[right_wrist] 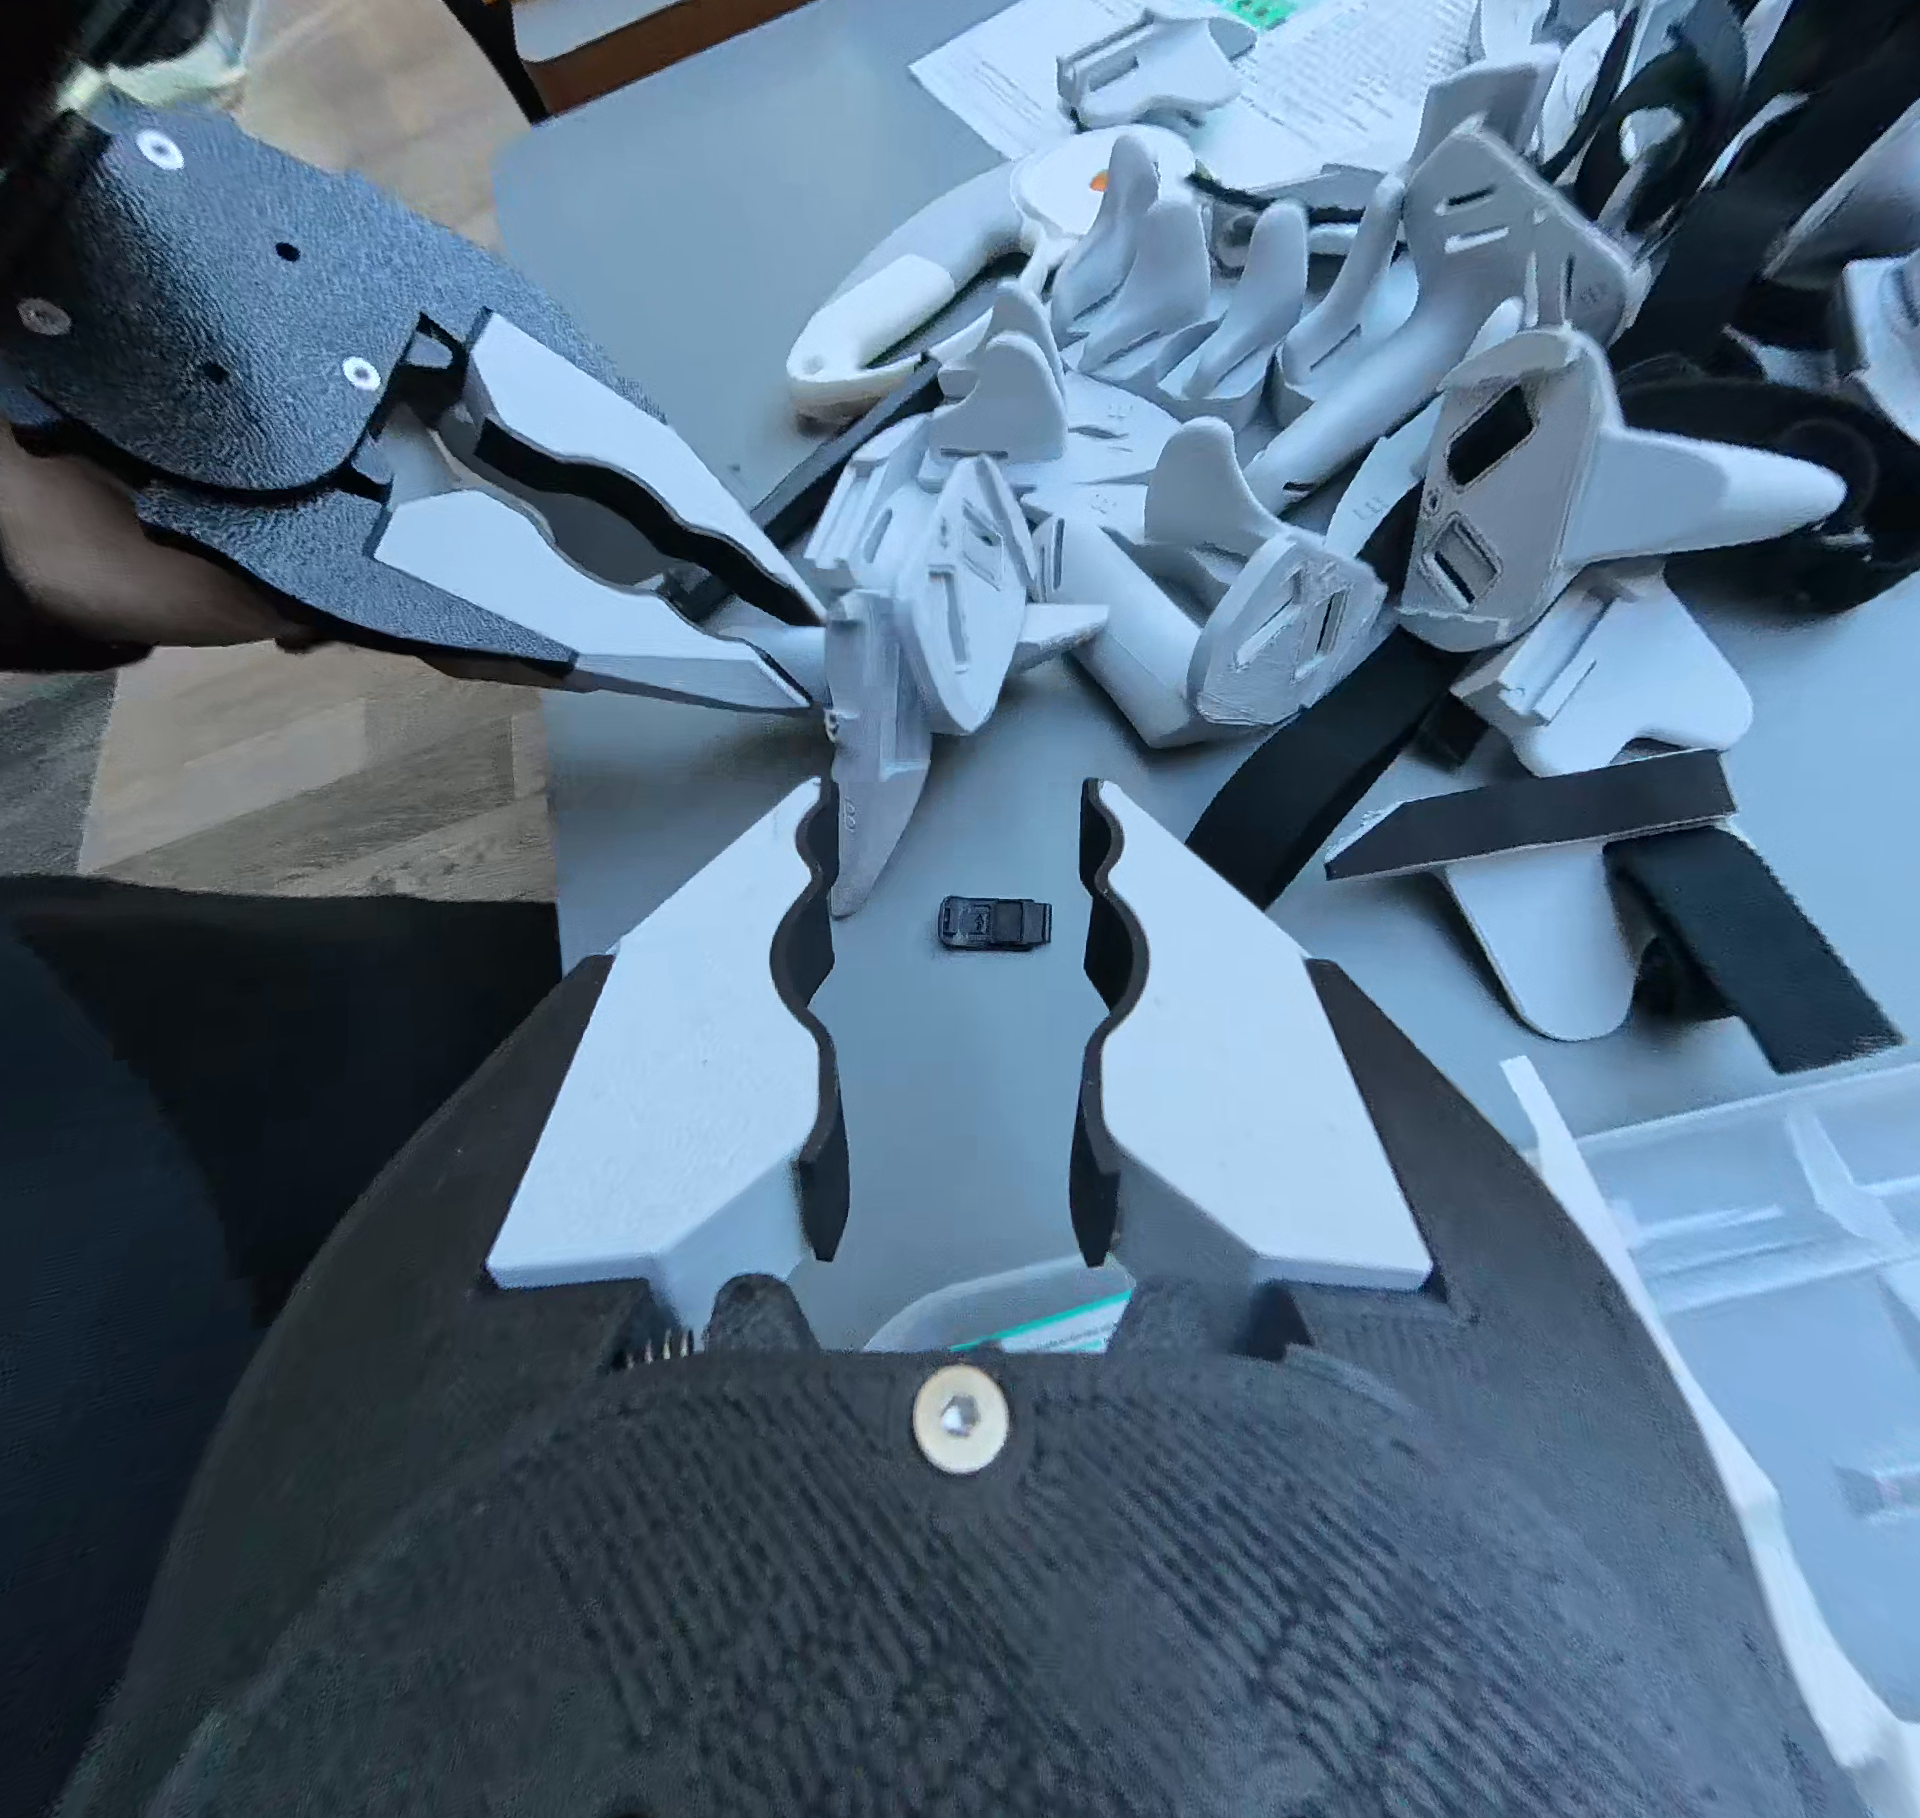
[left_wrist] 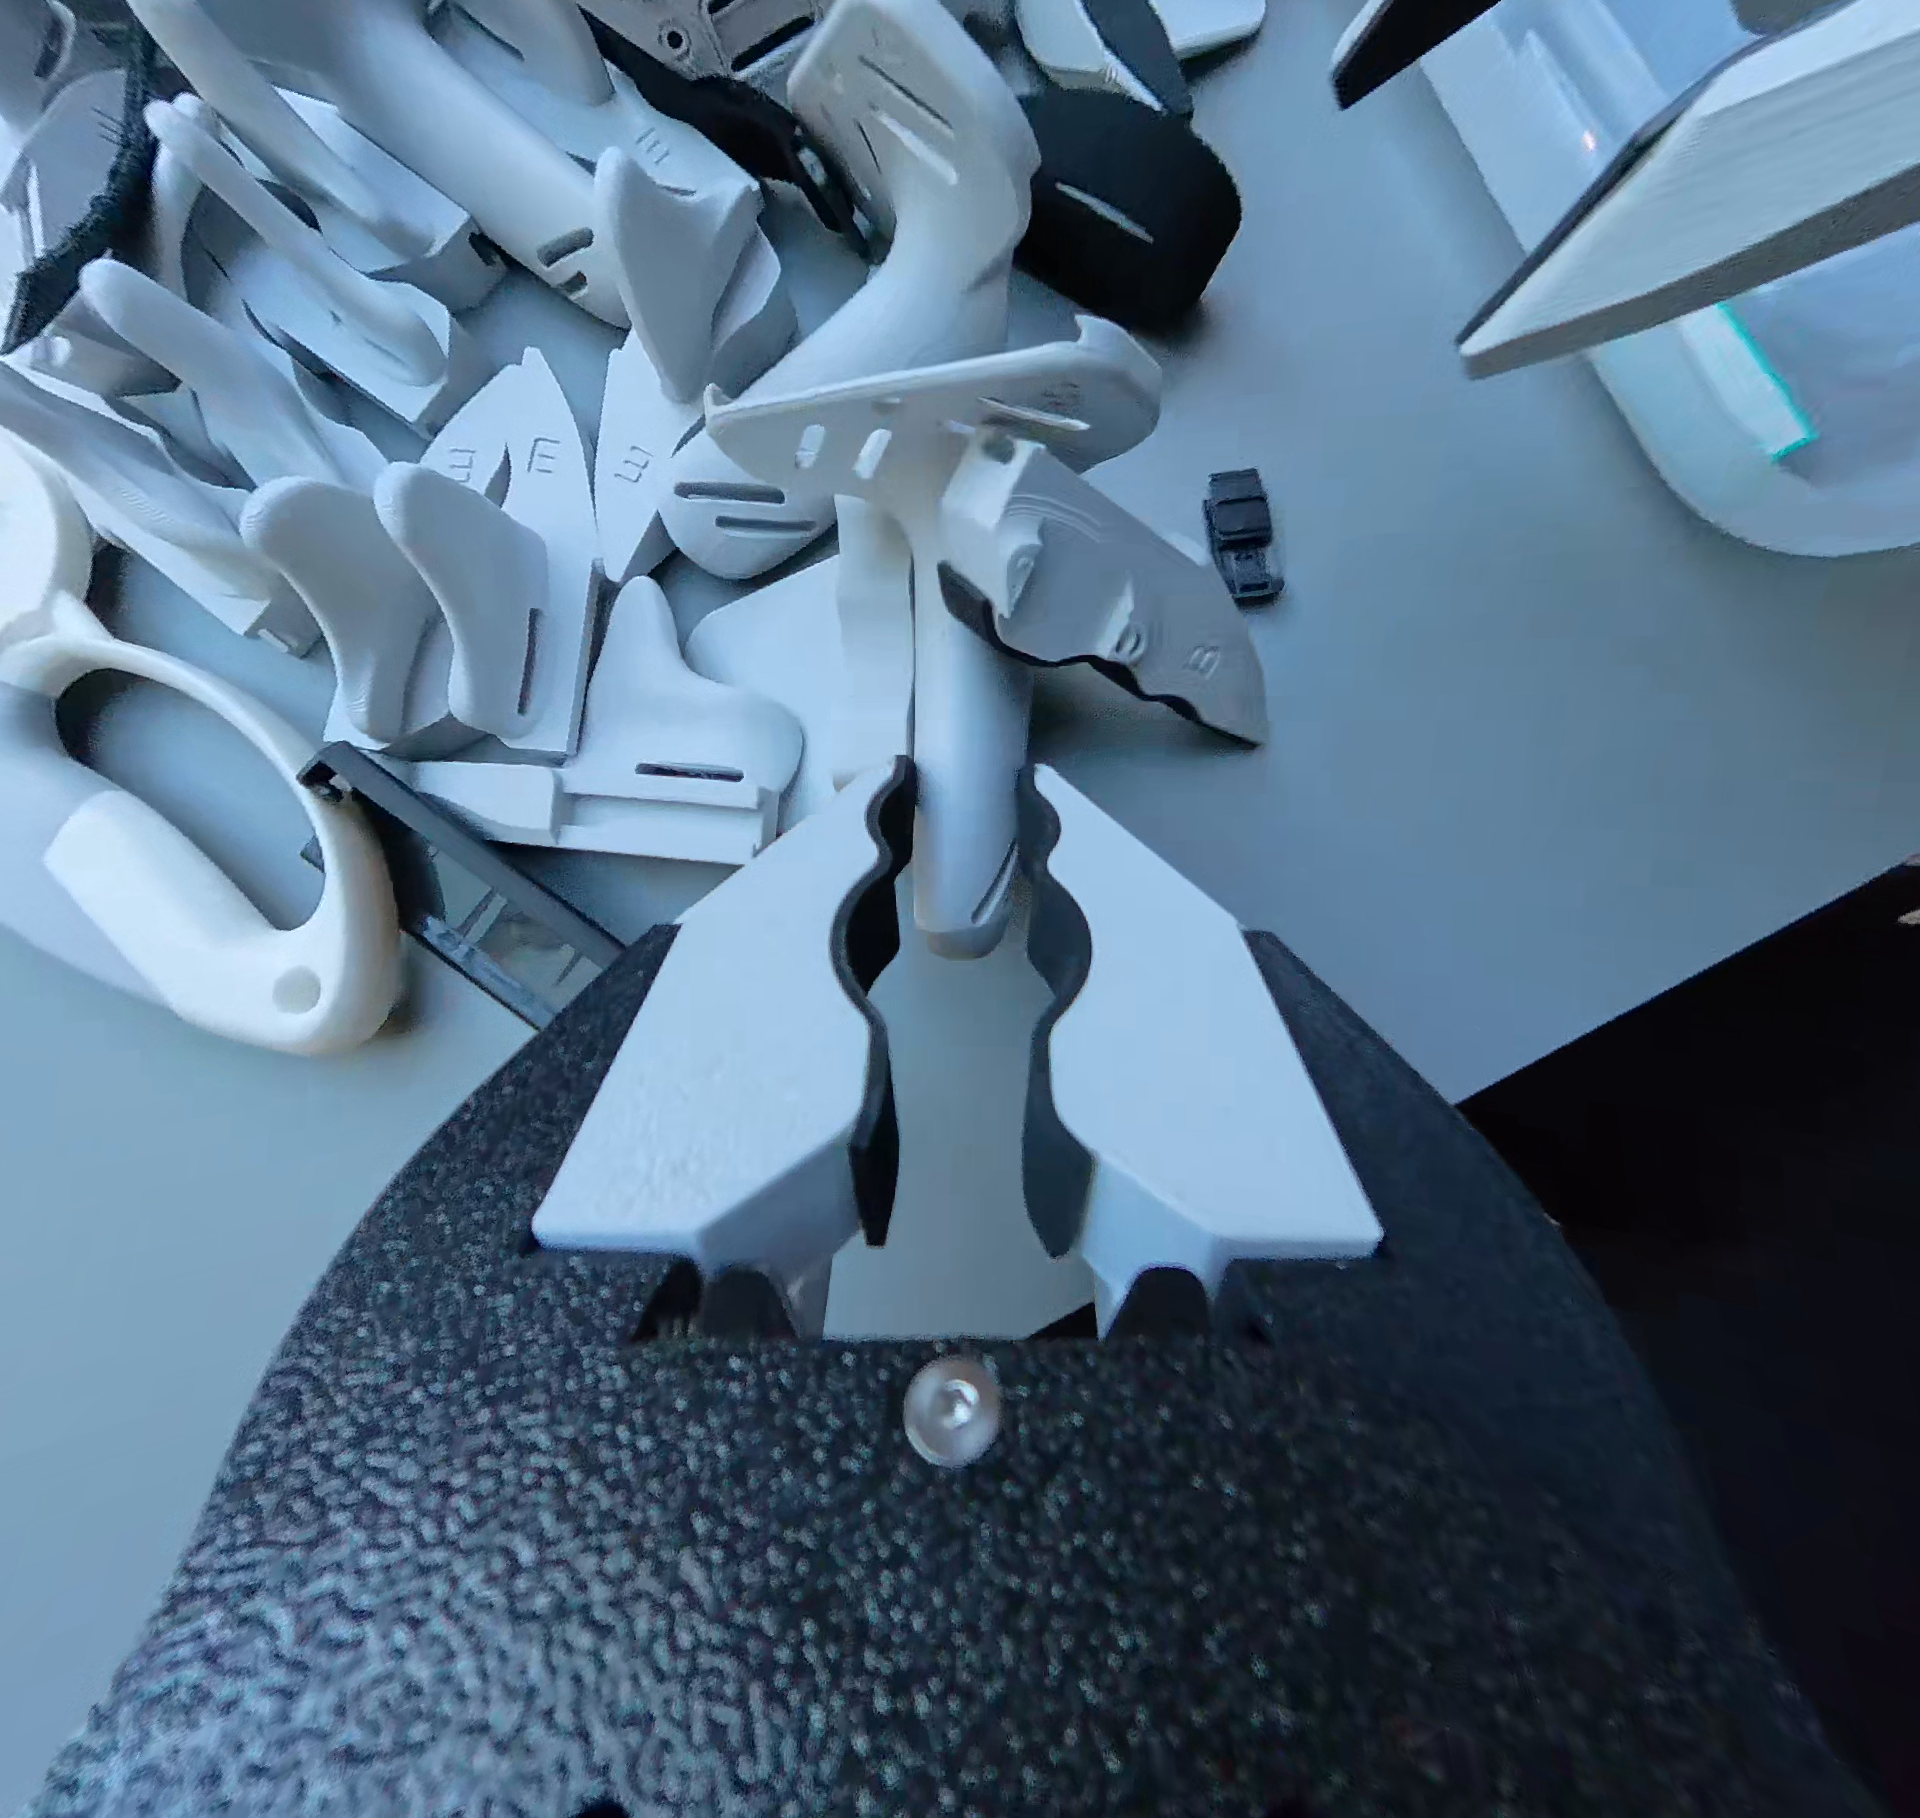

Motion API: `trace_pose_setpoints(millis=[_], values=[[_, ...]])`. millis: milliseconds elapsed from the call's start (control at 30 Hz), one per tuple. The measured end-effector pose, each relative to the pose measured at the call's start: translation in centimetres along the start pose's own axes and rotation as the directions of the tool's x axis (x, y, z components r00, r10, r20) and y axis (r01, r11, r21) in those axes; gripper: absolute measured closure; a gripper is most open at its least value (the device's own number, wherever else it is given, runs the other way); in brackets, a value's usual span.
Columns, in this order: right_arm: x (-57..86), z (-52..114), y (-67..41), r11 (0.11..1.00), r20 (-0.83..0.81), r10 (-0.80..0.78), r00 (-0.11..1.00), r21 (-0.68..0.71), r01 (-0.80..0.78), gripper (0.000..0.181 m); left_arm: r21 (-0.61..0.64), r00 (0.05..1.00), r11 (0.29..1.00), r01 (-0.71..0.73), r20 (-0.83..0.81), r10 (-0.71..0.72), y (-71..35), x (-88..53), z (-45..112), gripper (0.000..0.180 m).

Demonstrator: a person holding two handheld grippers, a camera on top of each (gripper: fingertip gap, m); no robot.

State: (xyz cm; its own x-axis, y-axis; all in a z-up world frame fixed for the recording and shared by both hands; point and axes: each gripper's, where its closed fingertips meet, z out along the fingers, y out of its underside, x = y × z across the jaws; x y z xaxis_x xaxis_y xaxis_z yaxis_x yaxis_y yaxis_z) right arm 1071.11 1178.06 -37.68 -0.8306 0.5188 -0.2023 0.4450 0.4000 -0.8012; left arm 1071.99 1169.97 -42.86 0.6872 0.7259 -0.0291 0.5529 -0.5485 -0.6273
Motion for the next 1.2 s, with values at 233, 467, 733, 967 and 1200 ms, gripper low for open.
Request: trace_pose_setpoints(millis=[233,467,733,967,1200], values=[[-0.8,1.9,2.3,0.988,-0.028,0.077,0.997,-0.13,-0.08,0.13,0.012,0.99,0.99,-0.141,0.006,0.141,-0.2,-0.5,0.6,0.163],[-2.1,3.1,4.3,0.97,-0.08,0.026,0.996,-0.24,-0.044,0.126,0.071,0.988,0.987,-0.143,-0.039,0.146,-0.3,0.5,0.3,0.163],[1.5,2.9,1.5,0.991,-0.214,-0.045,0.976,-0.13,0.017,0.151,0.137,0.975,0.988,-0.067,-0.203,0.094,-2.5,2.5,-0.2,0.163],[2.1,2.3,0.1,0.981,-0.203,-0.174,0.964,-0.126,0.151,0.173,0.167,0.968,0.986,-0.031,-0.24,0.071,-3.4,2.2,-0.5,0.163],[4.7,-1.0,1.2,0.973,-0.142,-0.222,0.965,-0.102,0.208,0.174,0.115,0.913,0.968,-0.222,-0.324,0.247,-1.2,3.8,-0.7,0.133]])
